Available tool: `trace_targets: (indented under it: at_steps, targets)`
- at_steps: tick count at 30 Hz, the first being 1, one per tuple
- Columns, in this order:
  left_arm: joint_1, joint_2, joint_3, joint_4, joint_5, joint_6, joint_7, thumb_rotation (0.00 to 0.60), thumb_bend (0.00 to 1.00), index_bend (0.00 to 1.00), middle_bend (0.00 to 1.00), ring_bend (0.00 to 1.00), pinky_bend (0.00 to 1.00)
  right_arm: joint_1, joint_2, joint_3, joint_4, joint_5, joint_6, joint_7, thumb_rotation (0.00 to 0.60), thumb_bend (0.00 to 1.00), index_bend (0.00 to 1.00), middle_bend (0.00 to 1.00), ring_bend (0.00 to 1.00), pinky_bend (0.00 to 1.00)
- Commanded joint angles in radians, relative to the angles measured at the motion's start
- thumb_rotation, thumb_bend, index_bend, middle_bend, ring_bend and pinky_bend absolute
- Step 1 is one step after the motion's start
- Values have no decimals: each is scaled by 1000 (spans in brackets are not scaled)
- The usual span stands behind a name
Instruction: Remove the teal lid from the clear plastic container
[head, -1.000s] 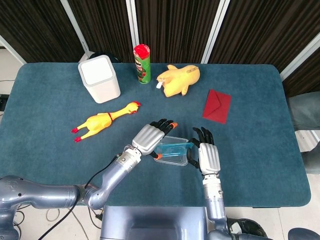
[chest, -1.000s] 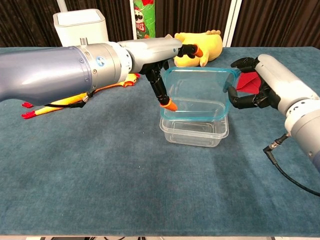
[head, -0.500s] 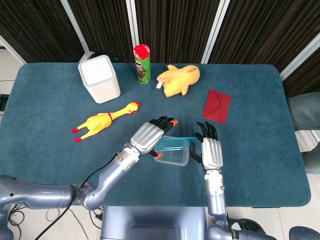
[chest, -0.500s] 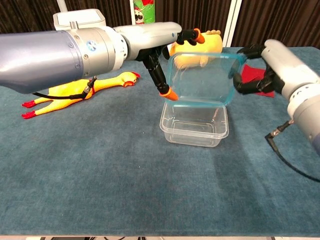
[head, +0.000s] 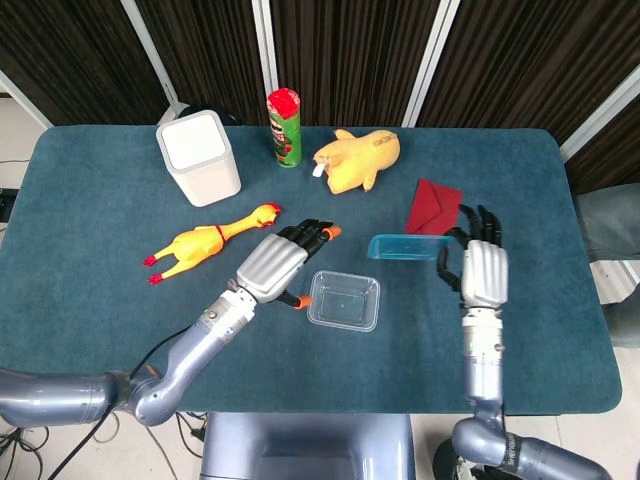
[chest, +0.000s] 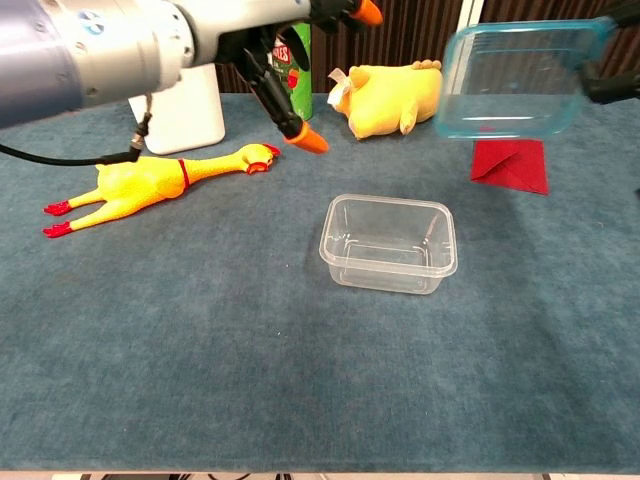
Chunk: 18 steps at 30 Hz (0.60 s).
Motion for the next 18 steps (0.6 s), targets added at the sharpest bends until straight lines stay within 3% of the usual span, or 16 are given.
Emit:
trace_targets:
  at_steps: [1,13,15,18]
  targets:
    - [40,55,12,-46,35,27,-31,600,52,87,52,34,210,-36,59,-13,7,11,-6,28,600,643,655,176,0,0]
    - [213,267,81,-156,171,117,-180,600,52,87,58,34,205,-133,192,-120,2,28,-20,52,600,644,643,176,0,0]
    - [235,289,91,-163,192,125,-206,600,52,87,57,34,205,-144,202,-139,-5,28,-22,50,600,643,615,176,0,0]
    - [267,320,109,-169,232,137,-241,600,52,87,57,34,202,-156,210,-167,-15,30,-26,42,600,614,492,171,0,0]
